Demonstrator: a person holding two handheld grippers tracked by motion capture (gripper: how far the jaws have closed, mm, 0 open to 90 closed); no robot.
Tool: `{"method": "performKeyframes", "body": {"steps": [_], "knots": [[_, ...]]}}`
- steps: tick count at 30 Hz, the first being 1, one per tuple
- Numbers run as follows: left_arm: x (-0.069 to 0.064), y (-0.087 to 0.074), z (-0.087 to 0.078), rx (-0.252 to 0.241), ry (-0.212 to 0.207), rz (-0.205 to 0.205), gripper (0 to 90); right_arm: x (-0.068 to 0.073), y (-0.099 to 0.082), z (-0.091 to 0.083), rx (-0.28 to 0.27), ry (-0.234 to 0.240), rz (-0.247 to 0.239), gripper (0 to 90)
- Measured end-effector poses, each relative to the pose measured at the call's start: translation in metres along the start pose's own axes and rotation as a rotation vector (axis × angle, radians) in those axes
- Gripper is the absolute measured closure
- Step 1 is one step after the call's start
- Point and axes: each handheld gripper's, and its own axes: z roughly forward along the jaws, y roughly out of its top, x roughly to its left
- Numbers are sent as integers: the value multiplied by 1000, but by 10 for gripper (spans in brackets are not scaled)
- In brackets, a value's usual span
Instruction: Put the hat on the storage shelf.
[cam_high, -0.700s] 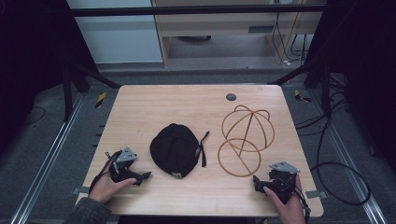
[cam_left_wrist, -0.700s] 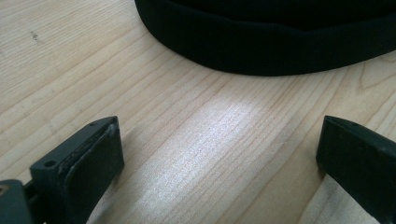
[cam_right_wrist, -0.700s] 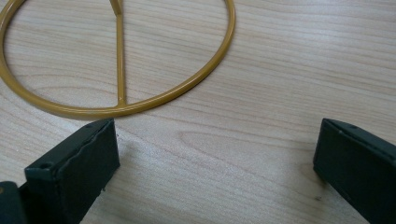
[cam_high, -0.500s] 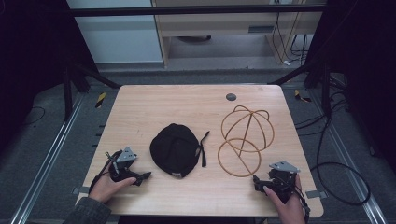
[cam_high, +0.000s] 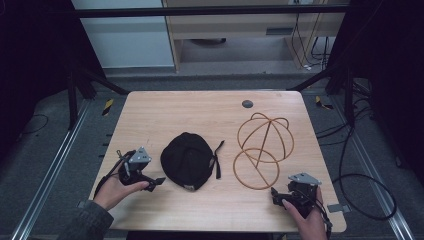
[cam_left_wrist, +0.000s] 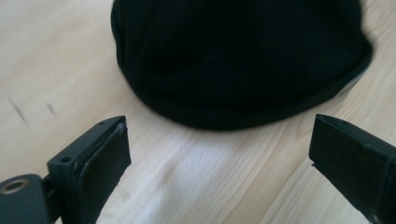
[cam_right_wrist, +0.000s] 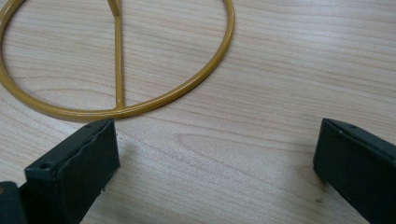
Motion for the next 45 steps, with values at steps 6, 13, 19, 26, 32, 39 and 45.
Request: {"method": "performKeyframes", "body": {"steps": [6, 13, 19, 26, 32, 39, 45], "knots": [[1, 48, -7, 40, -13, 35, 59, 0, 0, 0, 1, -1, 1, 4], [-2, 84, -1, 81, 1, 94, 71, 0, 0, 0, 0, 1, 1, 4], [-5, 108, 13, 114, -5, 114, 120, 0, -1, -1, 1, 1, 2, 4], [-6, 118, 27, 150, -25, 135, 242, 0, -1, -1, 1, 2, 2, 4], [-6, 120, 35, 183, -30, 140, 373, 0, -1, -1, 0, 3, -3, 3], [-3, 120, 42, 199, -44, 127, 511, 0, -1, -1, 1, 3, -2, 4], [2, 119, 43, 200, -68, 108, 659, 0, -1, -1, 0, 4, -3, 4]]}}
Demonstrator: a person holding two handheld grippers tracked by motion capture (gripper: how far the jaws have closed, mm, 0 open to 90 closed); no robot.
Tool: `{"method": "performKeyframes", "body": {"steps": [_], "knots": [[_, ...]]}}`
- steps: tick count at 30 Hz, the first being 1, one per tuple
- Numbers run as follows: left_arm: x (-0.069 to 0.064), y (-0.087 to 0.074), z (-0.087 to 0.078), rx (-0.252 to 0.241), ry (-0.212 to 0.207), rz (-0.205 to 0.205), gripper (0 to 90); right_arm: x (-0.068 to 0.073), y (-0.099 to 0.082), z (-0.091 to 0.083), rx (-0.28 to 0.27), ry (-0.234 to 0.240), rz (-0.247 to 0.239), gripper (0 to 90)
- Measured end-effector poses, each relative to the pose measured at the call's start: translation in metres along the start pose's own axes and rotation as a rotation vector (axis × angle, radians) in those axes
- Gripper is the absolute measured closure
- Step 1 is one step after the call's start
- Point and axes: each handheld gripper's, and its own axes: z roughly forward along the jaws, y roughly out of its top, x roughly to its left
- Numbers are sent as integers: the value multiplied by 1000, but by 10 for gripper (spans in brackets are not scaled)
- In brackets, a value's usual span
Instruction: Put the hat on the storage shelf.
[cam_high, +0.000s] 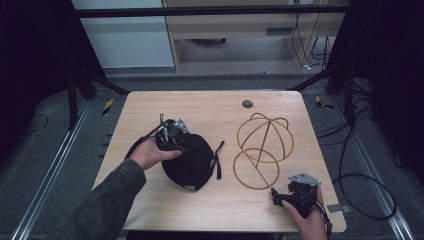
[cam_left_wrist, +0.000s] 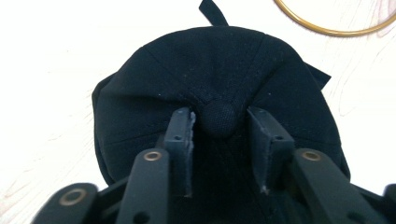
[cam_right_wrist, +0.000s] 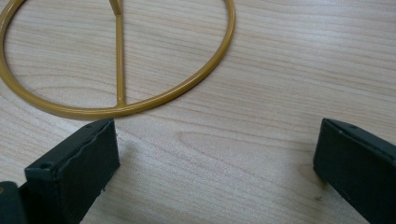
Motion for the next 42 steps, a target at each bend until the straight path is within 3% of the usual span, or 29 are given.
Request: {"method": "performKeyframes", "body": {"steps": [2, 6, 7, 11, 20, 35, 42], "knots": [[-1, 0, 0, 0, 7, 6, 711, 0, 0, 0, 0, 0, -1, 4], [-4, -1, -2, -12, 14, 6, 726, 0, 0, 0, 0, 0, 0, 4], [-6, 0, -7, -44, 18, 1, 728, 0, 0, 0, 0, 0, -1, 4], [-10, 1, -18, -80, 32, 2, 730, 0, 0, 0, 1, 0, 0, 4], [-17, 7, -45, -125, 58, 30, 736, 0, 0, 0, 0, 0, 0, 3], [-16, 12, -84, -210, 90, 22, 741, 0, 0, 0, 0, -3, 2, 4], [-25, 20, -108, -249, 122, 41, 741, 0, 0, 0, 1, -4, 3, 3]]}}
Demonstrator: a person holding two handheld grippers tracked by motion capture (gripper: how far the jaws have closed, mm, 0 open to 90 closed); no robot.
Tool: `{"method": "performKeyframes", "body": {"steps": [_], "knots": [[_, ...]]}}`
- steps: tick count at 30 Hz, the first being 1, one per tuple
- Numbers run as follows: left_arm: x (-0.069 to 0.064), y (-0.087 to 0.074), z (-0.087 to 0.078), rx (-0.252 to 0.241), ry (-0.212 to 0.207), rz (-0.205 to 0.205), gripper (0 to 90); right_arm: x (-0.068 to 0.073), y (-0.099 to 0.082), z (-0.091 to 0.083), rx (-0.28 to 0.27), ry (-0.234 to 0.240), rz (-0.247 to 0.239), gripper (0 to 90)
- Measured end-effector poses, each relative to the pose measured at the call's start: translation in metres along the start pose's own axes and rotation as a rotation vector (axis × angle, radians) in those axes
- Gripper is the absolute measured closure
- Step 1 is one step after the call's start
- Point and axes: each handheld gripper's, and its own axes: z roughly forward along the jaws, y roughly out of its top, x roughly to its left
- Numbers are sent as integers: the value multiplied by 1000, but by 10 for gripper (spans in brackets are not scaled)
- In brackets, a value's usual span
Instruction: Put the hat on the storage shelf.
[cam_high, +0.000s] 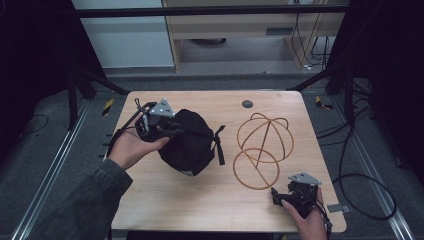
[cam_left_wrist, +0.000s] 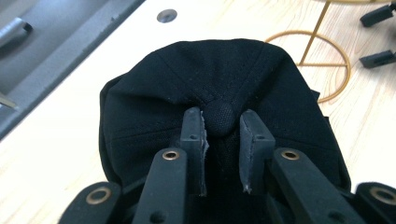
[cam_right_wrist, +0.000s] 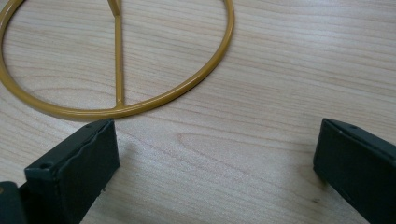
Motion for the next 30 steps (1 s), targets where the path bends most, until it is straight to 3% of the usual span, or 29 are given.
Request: {"method": "performKeyframes", "body": {"steps": [16, 25, 30], "knots": [[-9, 41, -16, -39, 16, 64, 743, 0, 0, 0, 0, 0, -1, 3], [-19, 76, -37, -107, 8, 93, 744, 0, 0, 0, 0, -1, -5, 3], [-20, 82, -43, -151, -13, 86, 744, -1, 0, 0, 1, -3, -8, 3]]}}
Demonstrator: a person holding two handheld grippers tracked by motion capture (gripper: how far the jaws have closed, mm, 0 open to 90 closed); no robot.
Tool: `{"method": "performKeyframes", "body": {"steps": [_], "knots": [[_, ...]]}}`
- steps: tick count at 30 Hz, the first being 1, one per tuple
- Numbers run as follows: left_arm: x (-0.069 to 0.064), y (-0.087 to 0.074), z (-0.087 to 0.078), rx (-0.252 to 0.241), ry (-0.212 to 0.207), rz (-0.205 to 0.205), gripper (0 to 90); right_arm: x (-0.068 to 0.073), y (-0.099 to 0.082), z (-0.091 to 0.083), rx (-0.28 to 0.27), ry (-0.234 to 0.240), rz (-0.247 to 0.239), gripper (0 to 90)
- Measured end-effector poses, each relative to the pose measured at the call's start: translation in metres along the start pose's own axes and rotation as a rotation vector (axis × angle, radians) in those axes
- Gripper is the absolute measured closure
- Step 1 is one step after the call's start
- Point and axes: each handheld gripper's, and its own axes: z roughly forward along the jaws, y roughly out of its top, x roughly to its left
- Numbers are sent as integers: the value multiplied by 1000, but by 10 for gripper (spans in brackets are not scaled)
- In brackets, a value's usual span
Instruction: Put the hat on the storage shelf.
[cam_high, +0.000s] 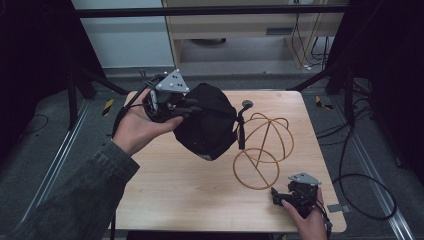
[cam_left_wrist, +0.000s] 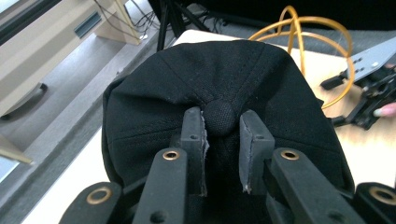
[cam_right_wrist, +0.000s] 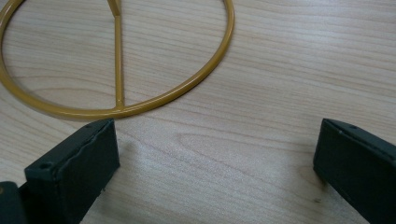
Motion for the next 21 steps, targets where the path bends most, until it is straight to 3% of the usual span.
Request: {"method": "performKeyframes", "body": {"steps": [6, 14, 21], "knots": [[-1, 7, -1, -14, -3, 13, 744, 0, 0, 0, -1, 0, 4, 3], [-4, 32, -1, -28, 5, 43, 744, 1, 0, 0, 0, 2, 9, 3], [-6, 42, 0, -26, 13, 61, 744, 1, 0, 0, -1, 2, 10, 3]]}}
